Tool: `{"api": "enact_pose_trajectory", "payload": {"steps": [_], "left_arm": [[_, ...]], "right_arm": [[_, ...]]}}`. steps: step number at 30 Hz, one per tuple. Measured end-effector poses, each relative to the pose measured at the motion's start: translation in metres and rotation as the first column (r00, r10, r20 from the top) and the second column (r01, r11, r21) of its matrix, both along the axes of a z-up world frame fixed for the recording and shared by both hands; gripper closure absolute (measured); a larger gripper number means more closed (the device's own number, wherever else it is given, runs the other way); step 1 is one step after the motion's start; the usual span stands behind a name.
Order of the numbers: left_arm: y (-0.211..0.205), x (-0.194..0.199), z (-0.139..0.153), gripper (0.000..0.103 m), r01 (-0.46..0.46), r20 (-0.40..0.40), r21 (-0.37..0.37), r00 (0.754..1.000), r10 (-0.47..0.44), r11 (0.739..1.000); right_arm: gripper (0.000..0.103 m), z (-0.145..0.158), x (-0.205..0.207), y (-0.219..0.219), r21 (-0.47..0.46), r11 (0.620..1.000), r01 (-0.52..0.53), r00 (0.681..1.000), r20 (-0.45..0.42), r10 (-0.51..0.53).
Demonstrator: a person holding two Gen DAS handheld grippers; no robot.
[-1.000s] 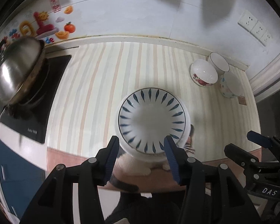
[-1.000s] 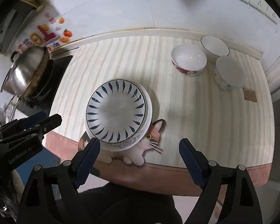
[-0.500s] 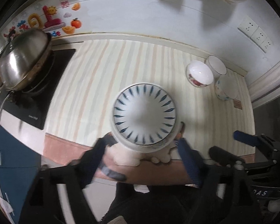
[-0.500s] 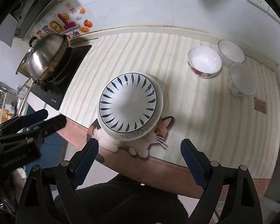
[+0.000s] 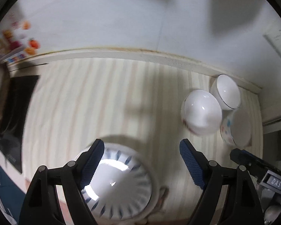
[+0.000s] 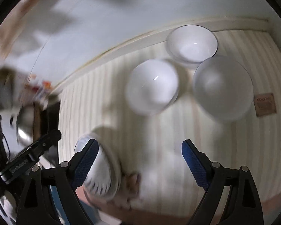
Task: Organize plates and bowls
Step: 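Grasp the rim of the white bowl with both grippers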
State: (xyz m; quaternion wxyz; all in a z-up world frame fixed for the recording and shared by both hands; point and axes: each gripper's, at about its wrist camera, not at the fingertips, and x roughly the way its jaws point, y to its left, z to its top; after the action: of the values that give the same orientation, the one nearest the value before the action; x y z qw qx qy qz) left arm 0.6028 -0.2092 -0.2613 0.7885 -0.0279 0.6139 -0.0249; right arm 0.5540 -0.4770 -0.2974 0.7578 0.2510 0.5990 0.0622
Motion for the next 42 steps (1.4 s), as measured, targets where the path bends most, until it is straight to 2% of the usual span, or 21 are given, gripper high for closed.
{"api": "enact_pose_trajectory", "payload": {"steps": [4,6,8,10,11,12,14,16,17,19,23,30,37,42], "left_arm": [[-0.024,0.046,-0.042,0.021,0.016,-0.106,-0.056,0.994,-0.022,0.998],[-0.037,0.064,-0.063,0.027,0.035,-0.149,-0.083,0.988,-0.047,0.996],[-0.048,0.074,-0.079,0.042,0.061,-0.175,-0.089,0.982,-0.076,0.994],[-0.061,0.083,-0.091,0.052,0.093,-0.199,-0.083,0.974,-0.108,0.992],[-0.066,0.087,-0.096,0.06,0.107,-0.207,-0.085,0.971,-0.123,0.991],[-0.072,0.09,-0.1,0.063,0.126,-0.21,-0.082,0.967,-0.141,0.989],[-0.082,0.096,-0.107,0.074,0.16,-0.213,-0.079,0.962,-0.173,0.984],[-0.091,0.1,-0.112,0.08,0.192,-0.214,-0.071,0.956,-0.203,0.979],[-0.094,0.101,-0.112,0.084,0.203,-0.211,-0.07,0.954,-0.214,0.977],[-0.098,0.103,-0.112,0.085,0.224,-0.203,-0.061,0.951,-0.232,0.973],[-0.1,0.1,-0.108,0.086,0.236,-0.193,-0.071,0.95,-0.245,0.969],[-0.093,0.07,-0.074,0.086,0.264,-0.137,-0.076,0.952,-0.273,0.961],[-0.088,0.014,-0.048,0.086,0.291,-0.126,-0.083,0.946,-0.299,0.953],[-0.091,-0.03,-0.043,0.086,0.314,-0.13,-0.085,0.938,-0.322,0.946]], "right_arm": [[0.014,-0.037,0.025,-0.016,0.072,0.996,0.05,0.996,-0.084,-0.044],[0.018,-0.051,0.031,-0.019,0.109,0.991,0.074,0.992,-0.108,-0.062],[0.023,-0.065,0.037,-0.022,0.119,0.988,0.103,0.988,-0.126,-0.088],[0.033,-0.078,0.041,-0.022,0.122,0.985,0.126,0.983,-0.15,-0.107],[0.036,-0.078,0.045,-0.022,0.098,0.986,0.133,0.981,-0.153,-0.117],[0.038,-0.077,0.047,-0.02,0.087,0.988,0.13,0.983,-0.141,-0.117],[0.05,-0.08,0.054,-0.016,0.082,0.988,0.133,0.982,-0.147,-0.12],[0.068,-0.084,0.058,-0.012,0.056,0.989,0.138,0.977,-0.174,-0.127],[0.07,-0.085,0.06,-0.01,0.036,0.99,0.137,0.975,-0.18,-0.129],[0.084,-0.088,0.062,-0.007,-0.012,0.99,0.138,0.974,-0.18,-0.137],[0.085,-0.087,0.062,-0.003,-0.039,0.989,0.146,0.974,-0.167,-0.15],[0.086,-0.069,0.051,0.0,-0.068,0.995,0.08,0.986,-0.138,-0.088],[0.086,-0.038,0.002,-0.001,-0.062,0.997,0.051,0.993,-0.104,-0.058],[0.086,-0.037,-0.036,0.0,-0.071,0.997,0.03,0.993,-0.112,-0.038]]}}
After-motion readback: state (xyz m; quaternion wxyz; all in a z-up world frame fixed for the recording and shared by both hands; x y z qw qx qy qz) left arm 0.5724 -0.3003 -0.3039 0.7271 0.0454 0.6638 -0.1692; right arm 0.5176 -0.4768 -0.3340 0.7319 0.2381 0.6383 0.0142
